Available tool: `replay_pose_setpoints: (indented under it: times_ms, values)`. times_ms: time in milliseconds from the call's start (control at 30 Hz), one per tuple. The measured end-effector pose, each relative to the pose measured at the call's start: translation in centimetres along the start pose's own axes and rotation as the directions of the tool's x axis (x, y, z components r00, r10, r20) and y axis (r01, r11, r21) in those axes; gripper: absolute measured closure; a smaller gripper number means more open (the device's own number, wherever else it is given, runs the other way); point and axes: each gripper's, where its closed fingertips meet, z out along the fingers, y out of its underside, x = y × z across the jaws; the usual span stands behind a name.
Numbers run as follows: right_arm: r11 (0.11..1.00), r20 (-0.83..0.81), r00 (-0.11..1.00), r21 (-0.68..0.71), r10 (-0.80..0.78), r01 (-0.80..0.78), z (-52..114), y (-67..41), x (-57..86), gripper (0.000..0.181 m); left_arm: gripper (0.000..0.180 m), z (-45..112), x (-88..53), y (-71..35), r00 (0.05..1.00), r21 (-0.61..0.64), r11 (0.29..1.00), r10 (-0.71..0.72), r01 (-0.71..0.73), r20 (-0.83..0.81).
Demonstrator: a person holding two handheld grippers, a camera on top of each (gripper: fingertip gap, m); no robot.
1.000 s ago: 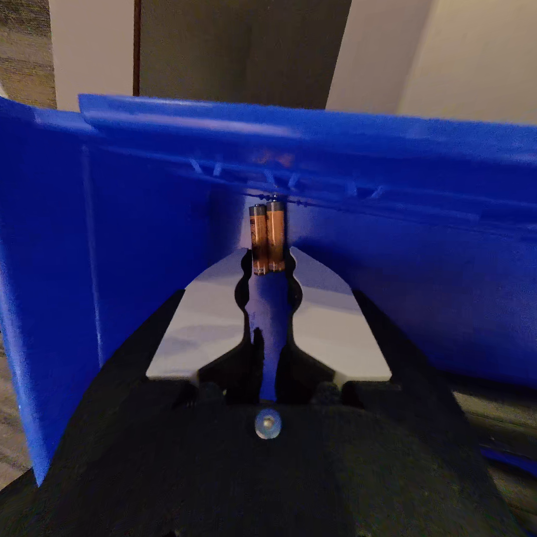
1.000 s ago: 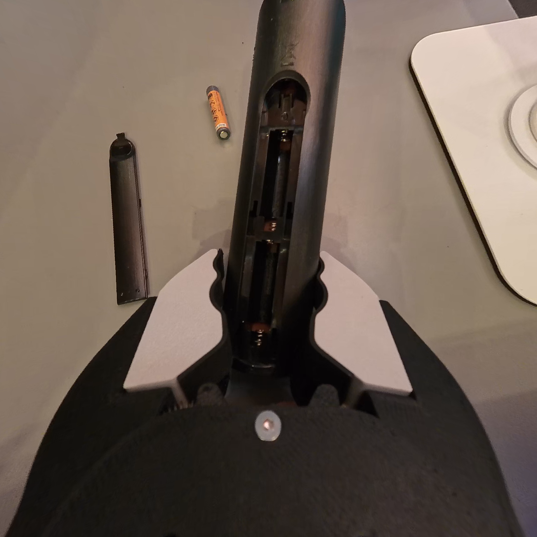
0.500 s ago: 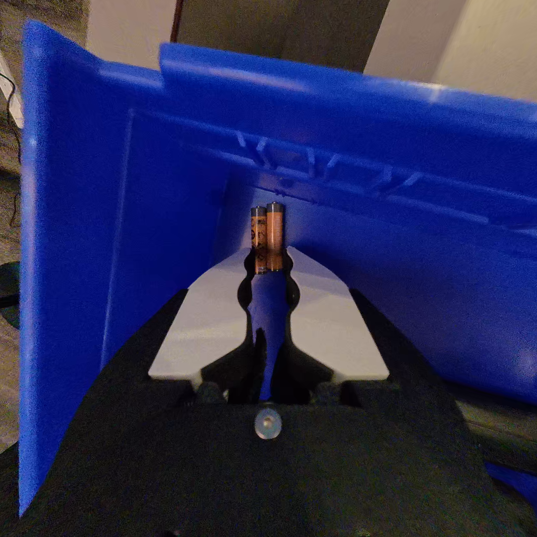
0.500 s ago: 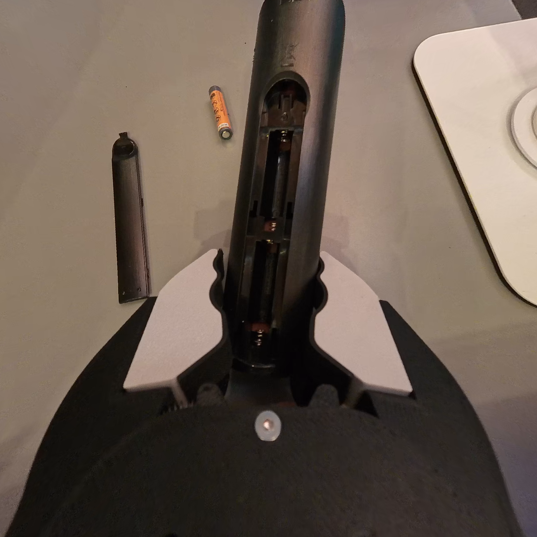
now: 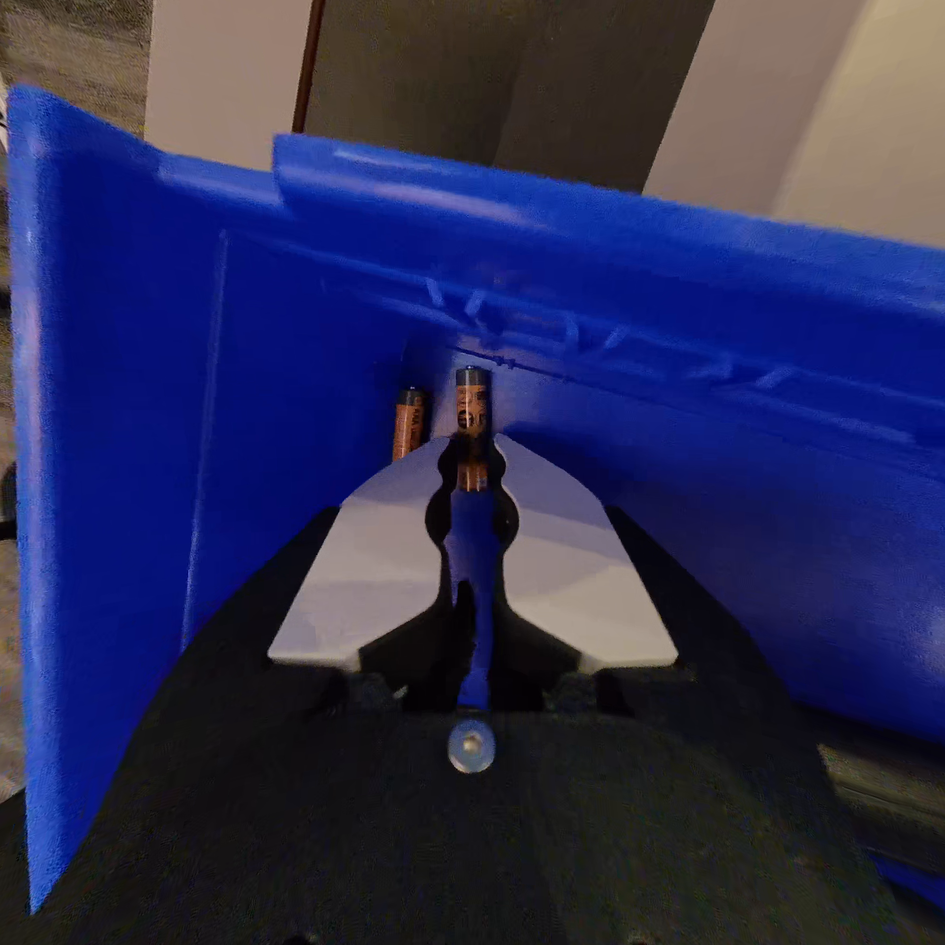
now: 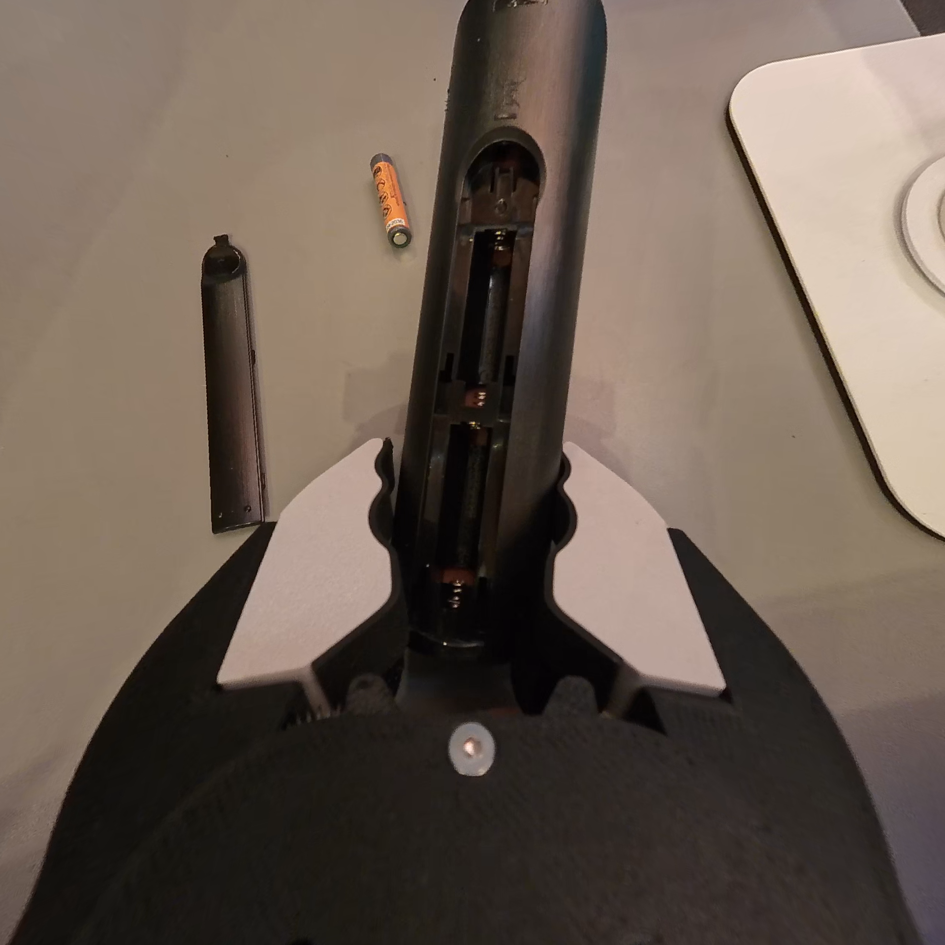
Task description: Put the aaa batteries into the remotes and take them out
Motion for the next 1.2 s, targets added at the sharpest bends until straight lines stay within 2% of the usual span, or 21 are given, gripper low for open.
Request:
replay_pose_setpoints:
  times_ms: [100, 233, 367, 500, 667, 800, 900, 1067, 1133, 1200]
  values:
    - [1.000, 0.000, 1.000, -0.001, 0.001, -0.001, 0.0, 0.0, 0.0, 0.121, 0.167, 0.1, 0.0, 0.0, 0.992, 0.005, 0.994, -0.106, 0.106, -0.063]
    - [1.000, 0.002, 1.000, 0.002, 0.001, -0.001, 0.0, 0.0, 0.0, 0.121, 0.167, -0.3, 0.1, 0.2, 0.989, 0.015, 0.989, -0.145, 0.146, -0.039]
    - [1.000, 0.003, 1.000, 0.005, 0.010, -0.010, 0.0, 0.0, 0.1, 0.121, 0.168, -5.0, 0.4, -0.6, 0.974, 0.130, 0.967, -0.224, 0.219, 0.021]
    - [1.000, 0.005, 1.000, 0.014, 0.014, -0.014, -0.1, -0.1, 0.1, 0.121, 0.168, -12.4, 3.8, -1.8, 0.973, 0.211, 0.958, -0.216, 0.194, 0.084]
    - [0.999, 0.004, 1.000, 0.033, 0.025, -0.025, -0.3, -0.3, 0.2, 0.121, 0.169, -19.0, 13.3, -6.5, 0.981, 0.321, 0.935, -0.179, 0.147, 0.074]
    - [0.999, 0.015, 1.000, 0.040, 0.026, -0.027, -0.4, -0.4, 0.1, 0.121, 0.169, -17.7, 22.2, -11.5, 0.996, 0.324, 0.942, -0.093, 0.091, -0.009]
    - [0.999, 0.017, 0.999, 0.032, 0.028, -0.029, -0.5, -0.2, 0.1, 0.121, 0.168, -13.2, 26.8, -13.7, 0.999, 0.223, 0.975, 0.022, -0.014, -0.031]
    - [0.999, 0.019, 0.999, 0.032, 0.034, -0.035, -0.9, 0.2, 0.3, 0.121, 0.169, -5.9, 29.2, -14.4, 0.989, 0.100, 0.995, 0.017, -0.002, -0.149]
    - [0.998, 0.024, 0.999, 0.043, 0.042, -0.043, -1.1, 0.1, 0.4, 0.121, 0.169, -4.3, 29.7, -14.5, 0.976, 0.087, 0.996, -0.006, 0.025, -0.217]
    - [0.998, 0.028, 0.999, 0.039, 0.038, -0.039, -1.0, 0.2, 0.3, 0.121, 0.169, -3.1, 29.5, -14.2, 0.975, 0.046, 0.999, -0.007, 0.017, -0.221]
